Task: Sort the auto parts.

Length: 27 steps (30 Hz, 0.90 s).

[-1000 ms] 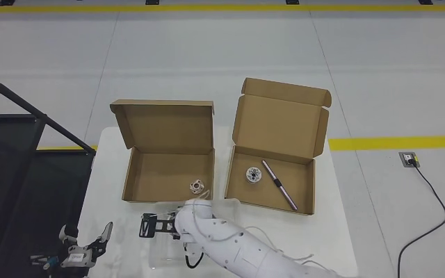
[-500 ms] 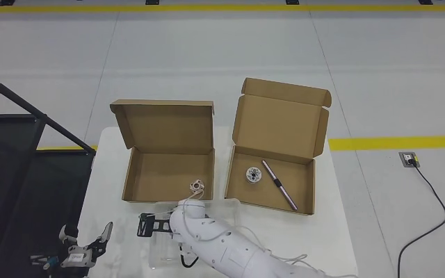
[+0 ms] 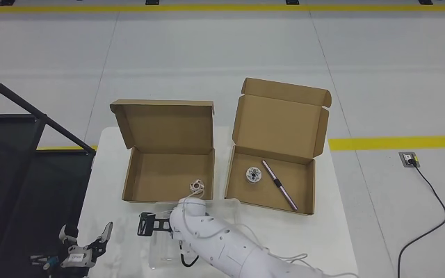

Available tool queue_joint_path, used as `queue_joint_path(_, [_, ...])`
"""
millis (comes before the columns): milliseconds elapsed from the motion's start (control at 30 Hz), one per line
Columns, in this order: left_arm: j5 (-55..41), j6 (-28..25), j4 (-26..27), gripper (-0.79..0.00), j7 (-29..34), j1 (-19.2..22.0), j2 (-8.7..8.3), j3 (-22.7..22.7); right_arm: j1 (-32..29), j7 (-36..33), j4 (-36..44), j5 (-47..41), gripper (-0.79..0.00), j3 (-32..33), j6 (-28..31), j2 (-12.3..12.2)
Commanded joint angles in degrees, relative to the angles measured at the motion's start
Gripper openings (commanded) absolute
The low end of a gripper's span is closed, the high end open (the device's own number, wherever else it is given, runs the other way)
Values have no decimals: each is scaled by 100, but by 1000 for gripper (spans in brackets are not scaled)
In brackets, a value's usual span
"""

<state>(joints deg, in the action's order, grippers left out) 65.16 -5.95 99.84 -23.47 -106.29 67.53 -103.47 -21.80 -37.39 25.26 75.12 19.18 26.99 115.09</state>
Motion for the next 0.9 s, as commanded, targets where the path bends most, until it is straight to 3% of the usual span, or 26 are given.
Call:
queue_joint_path(0, [0, 0, 0, 0, 0, 0, 0, 0, 9, 23, -23, -35, -271, -23, -10, 4])
queue_joint_path(267, [0, 0, 0, 0, 0, 0, 0, 0, 28, 39, -68, -203, -240, -153, -109, 21])
queue_joint_path(867, [0, 0, 0, 0, 0, 0, 0, 0, 122, 142, -283, -715, -265, -446, -253, 53])
